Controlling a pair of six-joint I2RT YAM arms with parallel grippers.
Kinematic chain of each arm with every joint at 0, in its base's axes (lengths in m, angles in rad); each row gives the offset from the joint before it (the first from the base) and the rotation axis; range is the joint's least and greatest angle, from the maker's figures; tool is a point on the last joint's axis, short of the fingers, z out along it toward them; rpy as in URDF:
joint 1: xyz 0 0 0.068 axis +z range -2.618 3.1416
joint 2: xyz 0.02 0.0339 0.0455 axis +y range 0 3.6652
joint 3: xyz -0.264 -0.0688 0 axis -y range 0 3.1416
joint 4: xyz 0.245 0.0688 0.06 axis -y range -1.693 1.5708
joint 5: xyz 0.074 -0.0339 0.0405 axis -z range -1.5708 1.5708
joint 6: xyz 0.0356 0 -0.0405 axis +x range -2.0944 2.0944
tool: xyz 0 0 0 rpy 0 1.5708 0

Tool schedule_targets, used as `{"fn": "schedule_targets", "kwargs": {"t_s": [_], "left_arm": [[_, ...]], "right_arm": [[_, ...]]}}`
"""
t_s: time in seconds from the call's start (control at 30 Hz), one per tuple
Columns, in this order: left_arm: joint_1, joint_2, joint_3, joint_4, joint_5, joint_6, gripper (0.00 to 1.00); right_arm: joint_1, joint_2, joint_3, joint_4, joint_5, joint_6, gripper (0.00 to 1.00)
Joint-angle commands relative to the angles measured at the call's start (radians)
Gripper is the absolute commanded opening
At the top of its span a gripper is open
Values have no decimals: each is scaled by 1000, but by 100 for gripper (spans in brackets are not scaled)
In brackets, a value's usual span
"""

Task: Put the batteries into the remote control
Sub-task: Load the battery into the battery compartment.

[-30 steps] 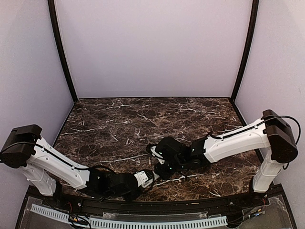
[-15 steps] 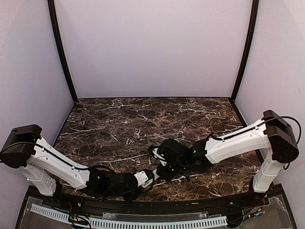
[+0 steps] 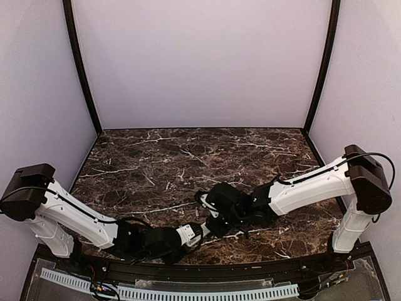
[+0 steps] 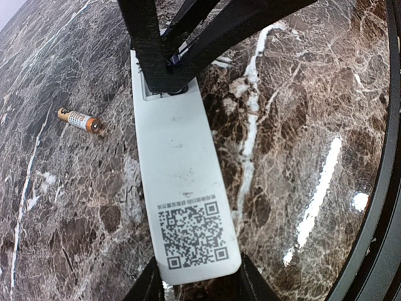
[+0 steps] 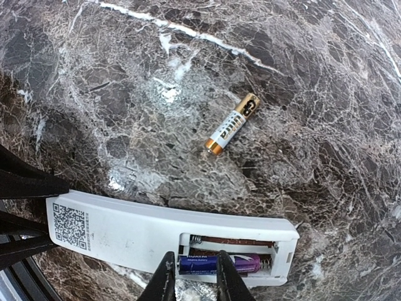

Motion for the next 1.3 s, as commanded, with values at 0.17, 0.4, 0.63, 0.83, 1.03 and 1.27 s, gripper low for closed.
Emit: {"fn": "schedule_targets", "kwargs": {"t_s": [0.17,0.4,0.63,0.83,1.03,1.27], "left_arm": [[2,39,-6,-85,39,7,9],[2,37,-7,-86,39,8,9],[2,34,-12,-86,42,8,9],[2,31,-14,-86,41,7,9],[2,26,-17,-85,42,7,9],[2,24,-18,-85,41,5,9]], "right_arm": [[8,42,17,-20,4,-12,20],[8,43,9,-35,20,-18,16],[4,40,-16,-44,44,-18,16],[-7,48,-37,-40,57,-16,15],[-23,48,-67,-44,77,-7,15],[-45,34,-111,-29,79,2,14]]}}
